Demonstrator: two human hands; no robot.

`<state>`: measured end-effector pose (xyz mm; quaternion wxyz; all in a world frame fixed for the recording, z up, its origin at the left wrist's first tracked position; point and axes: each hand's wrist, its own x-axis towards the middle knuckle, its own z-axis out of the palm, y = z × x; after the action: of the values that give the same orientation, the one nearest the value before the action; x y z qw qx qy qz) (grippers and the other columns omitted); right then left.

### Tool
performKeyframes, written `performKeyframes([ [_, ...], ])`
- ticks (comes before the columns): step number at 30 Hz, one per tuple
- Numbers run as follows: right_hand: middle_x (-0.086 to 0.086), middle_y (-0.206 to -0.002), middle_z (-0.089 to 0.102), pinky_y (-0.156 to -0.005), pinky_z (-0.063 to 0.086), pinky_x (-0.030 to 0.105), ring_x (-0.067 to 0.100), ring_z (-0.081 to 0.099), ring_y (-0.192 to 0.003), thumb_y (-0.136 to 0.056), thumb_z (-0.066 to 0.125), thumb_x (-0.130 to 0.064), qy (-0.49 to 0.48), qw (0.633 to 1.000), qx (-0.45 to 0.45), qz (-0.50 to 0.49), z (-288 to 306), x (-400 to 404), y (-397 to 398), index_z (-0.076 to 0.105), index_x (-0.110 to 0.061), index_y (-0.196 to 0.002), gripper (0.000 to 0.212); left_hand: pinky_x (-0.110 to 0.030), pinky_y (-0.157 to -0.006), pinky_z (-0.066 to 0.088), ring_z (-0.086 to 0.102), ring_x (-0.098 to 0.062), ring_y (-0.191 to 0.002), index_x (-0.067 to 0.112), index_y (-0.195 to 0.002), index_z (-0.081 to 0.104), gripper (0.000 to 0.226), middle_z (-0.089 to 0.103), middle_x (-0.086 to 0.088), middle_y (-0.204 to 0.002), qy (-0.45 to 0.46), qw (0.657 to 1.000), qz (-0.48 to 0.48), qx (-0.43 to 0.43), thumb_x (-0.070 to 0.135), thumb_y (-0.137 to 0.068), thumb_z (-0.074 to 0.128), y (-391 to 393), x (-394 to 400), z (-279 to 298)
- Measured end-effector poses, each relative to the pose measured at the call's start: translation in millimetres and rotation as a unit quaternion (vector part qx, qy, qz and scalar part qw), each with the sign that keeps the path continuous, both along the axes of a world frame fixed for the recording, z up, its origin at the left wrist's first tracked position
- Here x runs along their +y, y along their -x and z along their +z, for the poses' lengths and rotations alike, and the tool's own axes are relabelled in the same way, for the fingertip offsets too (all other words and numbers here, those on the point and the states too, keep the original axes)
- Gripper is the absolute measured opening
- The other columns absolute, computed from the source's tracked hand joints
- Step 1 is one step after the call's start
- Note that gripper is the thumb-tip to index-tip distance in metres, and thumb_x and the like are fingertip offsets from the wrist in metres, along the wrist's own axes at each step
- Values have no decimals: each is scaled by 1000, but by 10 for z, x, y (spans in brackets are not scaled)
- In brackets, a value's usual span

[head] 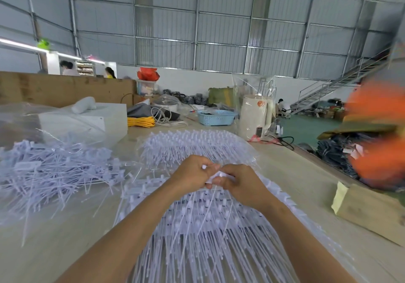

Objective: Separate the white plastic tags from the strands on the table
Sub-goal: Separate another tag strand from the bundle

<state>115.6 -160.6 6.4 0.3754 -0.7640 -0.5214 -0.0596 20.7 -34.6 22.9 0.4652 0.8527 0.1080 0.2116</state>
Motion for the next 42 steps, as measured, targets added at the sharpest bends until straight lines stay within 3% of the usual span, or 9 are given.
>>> performKeyframes([
  [5, -12, -76, 69, -65, 46, 27, 8, 61, -69, -85, 68, -22, -45, 997, -60, 4, -32, 17, 75, 73, -19, -88, 6, -14, -42, 34, 44, -3, -35, 12, -58, 58, 39, 51, 2, -42, -53, 996, 74, 17, 25, -94, 57, -6, -32, 61],
  [9, 2, -81, 69, -60, 41, 27, 25, 64, -74, -85, 66, -18, -77, 985, -153, 2, -19, 28, 108, 71, -15, -85, 6, -13, -33, 19, 29, -5, -26, 10, -62, 50, 34, 39, 2, -37, 171, 980, -12, 98, 16, -95, 52, 73, 15, 147],
  [14, 1, -63, 49, -53, 35, 20, 10, 43, -56, -88, 62, -8, -173, 978, 108, 37, 67, -117, -32, 60, -2, -69, 20, -12, -26, 23, 29, -2, -24, 15, -47, 52, 35, 36, 7, -35, 448, 865, -220, -45, 15, -81, 45, 212, 203, 300],
  [22, -3, -64, 39, -54, 31, 21, 13, 32, -60, -91, 44, -10, -350, 801, 463, 148, 176, -415, -294, 48, -6, -83, 11, -18, -40, 32, 45, -10, -49, 15, -90, 68, 17, 64, -6, -73, 202, 972, 117, -34, 7, -95, 53, 143, 433, 204],
  [29, 0, -73, 54, -52, 44, 16, 1, 49, -50, -82, 64, 5, -131, 966, 204, 93, 59, -64, 101, 63, -2, -116, 35, -22, -61, 46, 61, -4, -61, 14, -87, 70, 46, 66, 4, -92, 128, 991, 40, 26, 54, -89, 49, 56, 30, 150],
  [32, -5, -80, 45, -51, 39, 11, -3, 48, -52, -75, 73, 4, -134, 979, 131, 78, 22, 60, 194, 55, -15, -100, 36, -23, -69, 50, 62, -6, -80, 12, -86, 73, 70, 68, 3, -95, 48, 998, 1, 43, 73, -79, 38, 51, -51, 133],
  [36, -4, -86, 50, -54, 38, 19, 6, 42, -57, -69, 81, -10, -130, 980, 142, 42, 32, 32, 167, 52, -21, -106, 48, -15, -59, 41, 51, 9, -50, 9, -75, 67, 26, 61, 5, -65, -26, 998, 24, -57, 29, -91, 61, 25, 0, 80],
  [38, -4, -72, 55, -50, 40, 22, 8, 46, -53, -77, 76, -15, -108, 980, 160, 50, 57, -8, 133, 60, -19, -84, 18, -12, -49, 35, 46, 6, -43, 12, -72, 65, 23, 52, 13, -52, -24, 994, 60, -93, 27, -89, 64, 18, 43, 94],
  [42, -4, -48, 47, -45, 34, 16, 3, 42, -39, -91, 59, -9, -89, 983, 149, 59, 38, -31, 122, 53, -13, -58, 33, -22, -58, 40, 51, -10, -54, 12, -76, 69, 26, 59, 9, -53, -1, 997, 45, -63, 34, -88, 65, 51, 63, 99],
])
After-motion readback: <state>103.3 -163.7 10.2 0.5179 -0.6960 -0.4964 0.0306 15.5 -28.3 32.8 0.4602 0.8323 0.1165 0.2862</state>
